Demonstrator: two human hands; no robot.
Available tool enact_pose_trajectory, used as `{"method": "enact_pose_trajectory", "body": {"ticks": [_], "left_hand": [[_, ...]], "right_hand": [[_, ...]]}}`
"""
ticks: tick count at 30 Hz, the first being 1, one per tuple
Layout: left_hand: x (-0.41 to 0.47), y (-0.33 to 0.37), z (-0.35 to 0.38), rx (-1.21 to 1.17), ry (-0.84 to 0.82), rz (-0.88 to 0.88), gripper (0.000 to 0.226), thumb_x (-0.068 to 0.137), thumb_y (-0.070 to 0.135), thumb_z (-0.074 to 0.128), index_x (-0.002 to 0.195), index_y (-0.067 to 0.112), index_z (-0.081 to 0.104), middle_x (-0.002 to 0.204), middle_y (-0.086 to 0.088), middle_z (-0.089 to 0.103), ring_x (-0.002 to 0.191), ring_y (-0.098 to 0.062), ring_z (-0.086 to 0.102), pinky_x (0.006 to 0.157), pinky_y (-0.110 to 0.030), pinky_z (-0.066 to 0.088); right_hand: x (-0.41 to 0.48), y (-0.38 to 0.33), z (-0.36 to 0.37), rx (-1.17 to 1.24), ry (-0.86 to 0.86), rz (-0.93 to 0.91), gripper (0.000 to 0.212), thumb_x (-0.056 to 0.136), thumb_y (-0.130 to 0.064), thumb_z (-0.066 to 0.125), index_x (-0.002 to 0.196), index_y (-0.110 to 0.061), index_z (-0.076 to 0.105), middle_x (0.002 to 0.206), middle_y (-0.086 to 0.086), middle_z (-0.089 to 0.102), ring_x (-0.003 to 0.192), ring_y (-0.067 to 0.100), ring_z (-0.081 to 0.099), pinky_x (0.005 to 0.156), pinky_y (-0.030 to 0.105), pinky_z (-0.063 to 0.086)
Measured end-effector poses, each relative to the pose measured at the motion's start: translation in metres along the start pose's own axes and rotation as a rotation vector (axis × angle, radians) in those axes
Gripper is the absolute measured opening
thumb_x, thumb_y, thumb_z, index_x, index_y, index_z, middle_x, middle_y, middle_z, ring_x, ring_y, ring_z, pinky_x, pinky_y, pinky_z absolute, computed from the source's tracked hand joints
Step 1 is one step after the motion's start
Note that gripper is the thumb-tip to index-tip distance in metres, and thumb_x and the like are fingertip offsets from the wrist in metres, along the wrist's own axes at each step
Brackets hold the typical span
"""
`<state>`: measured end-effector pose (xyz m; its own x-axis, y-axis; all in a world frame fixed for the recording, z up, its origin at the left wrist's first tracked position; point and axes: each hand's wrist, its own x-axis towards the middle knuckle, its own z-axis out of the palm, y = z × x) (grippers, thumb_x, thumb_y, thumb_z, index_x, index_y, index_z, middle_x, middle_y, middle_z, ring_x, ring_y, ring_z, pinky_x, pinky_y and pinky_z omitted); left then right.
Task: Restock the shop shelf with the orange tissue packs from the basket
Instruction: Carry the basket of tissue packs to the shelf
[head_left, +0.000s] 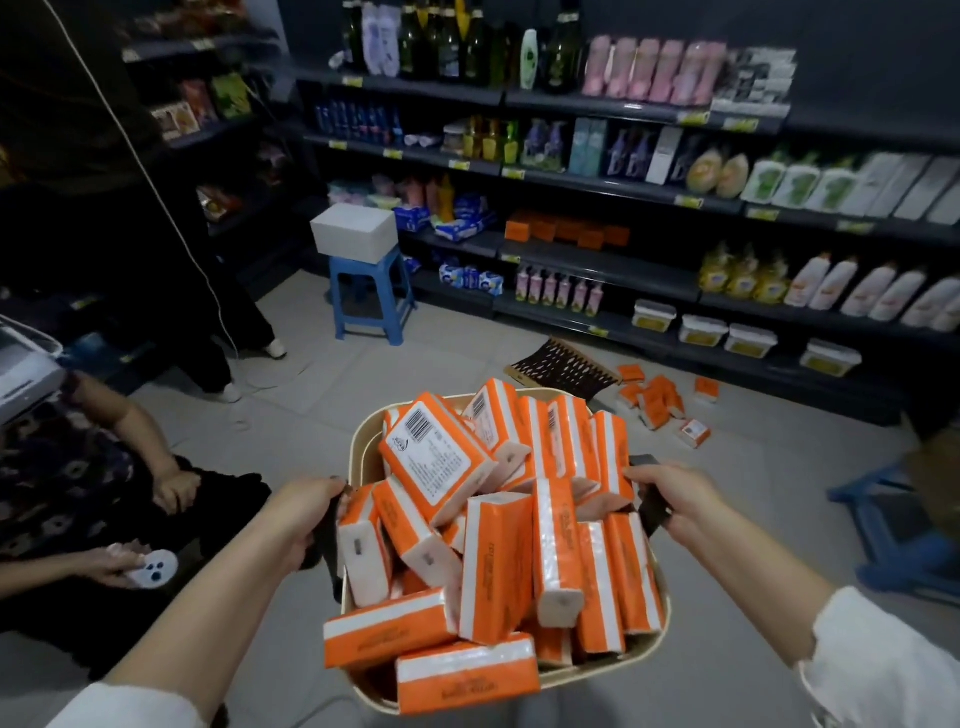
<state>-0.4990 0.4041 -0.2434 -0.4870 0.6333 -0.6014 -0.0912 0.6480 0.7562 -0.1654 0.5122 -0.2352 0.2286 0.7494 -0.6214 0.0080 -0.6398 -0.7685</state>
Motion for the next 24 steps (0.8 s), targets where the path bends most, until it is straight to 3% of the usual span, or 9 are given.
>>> {"method": "enact_pose_trajectory", "body": {"ticks": [3, 6, 12, 15, 18, 21, 24], "left_hand": [[0.021, 0.018, 0.013, -0.008, 0.007, -0.018, 0.032, 0.095, 0.01, 0.045, 0.063, 0.01, 0.051, 0.051, -0.006, 0.05, 0.054, -0.021, 0.045, 0.058, -0.03, 0.035], [0.04, 0.038, 0.028, -0.001, 0.017, -0.026, 0.026, 0.094, 0.008, 0.046, 0.069, 0.008, 0.055, 0.056, -0.008, 0.051, 0.056, -0.022, 0.047, 0.061, -0.031, 0.037], [0.061, 0.095, 0.064, -0.009, 0.04, 0.0, 0.028, 0.097, 0.008, 0.044, 0.071, 0.005, 0.054, 0.06, -0.009, 0.048, 0.058, -0.019, 0.045, 0.059, -0.03, 0.038], [0.074, 0.12, 0.083, -0.017, 0.075, 0.027, 0.026, 0.097, 0.009, 0.044, 0.074, 0.006, 0.054, 0.063, -0.008, 0.048, 0.06, -0.018, 0.045, 0.058, -0.028, 0.038], [0.09, 0.14, 0.097, -0.005, 0.095, 0.027, 0.026, 0.097, 0.008, 0.044, 0.072, 0.008, 0.052, 0.066, -0.009, 0.049, 0.061, -0.019, 0.046, 0.059, -0.027, 0.037], [0.113, 0.161, 0.106, 0.003, 0.098, 0.039, 0.024, 0.096, 0.008, 0.045, 0.073, 0.009, 0.052, 0.069, -0.011, 0.051, 0.064, -0.021, 0.047, 0.06, -0.028, 0.037], [0.14, 0.182, 0.111, 0.031, 0.105, 0.049, 0.021, 0.095, 0.01, 0.045, 0.076, 0.009, 0.054, 0.075, -0.016, 0.054, 0.072, -0.026, 0.052, 0.063, -0.03, 0.04]], "right_hand": [[0.032, -0.014, 0.008, -0.004, -0.007, 0.0, 0.013, 0.077, 0.002, 0.068, 0.073, -0.006, 0.058, 0.073, 0.01, 0.055, 0.067, 0.02, 0.055, 0.059, 0.032, 0.047], [0.071, -0.034, 0.015, -0.015, -0.031, 0.037, 0.009, 0.077, -0.001, 0.068, 0.079, -0.006, 0.06, 0.079, 0.011, 0.06, 0.076, 0.024, 0.061, 0.076, 0.04, 0.054], [0.133, -0.094, 0.025, -0.025, -0.095, 0.064, 0.01, 0.079, 0.0, 0.066, 0.088, -0.004, 0.062, 0.087, 0.015, 0.066, 0.083, 0.03, 0.067, 0.082, 0.046, 0.055], [0.156, -0.125, 0.032, -0.014, -0.123, 0.026, 0.011, 0.081, 0.0, 0.065, 0.09, -0.006, 0.061, 0.088, 0.016, 0.068, 0.082, 0.03, 0.068, 0.08, 0.047, 0.055], [0.175, -0.148, 0.039, -0.005, -0.134, -0.018, 0.017, 0.08, 0.002, 0.064, 0.095, -0.005, 0.06, 0.087, 0.016, 0.067, 0.077, 0.029, 0.068, 0.067, 0.043, 0.056], [0.195, -0.17, 0.047, -0.001, -0.132, -0.026, 0.029, 0.079, 0.001, 0.066, 0.107, -0.006, 0.059, 0.092, 0.017, 0.068, 0.08, 0.031, 0.069, 0.073, 0.046, 0.057], [0.21, -0.19, 0.058, 0.01, -0.131, -0.023, 0.024, 0.081, 0.001, 0.064, 0.102, -0.008, 0.058, 0.091, 0.018, 0.068, 0.079, 0.032, 0.068, 0.069, 0.046, 0.056]]}}
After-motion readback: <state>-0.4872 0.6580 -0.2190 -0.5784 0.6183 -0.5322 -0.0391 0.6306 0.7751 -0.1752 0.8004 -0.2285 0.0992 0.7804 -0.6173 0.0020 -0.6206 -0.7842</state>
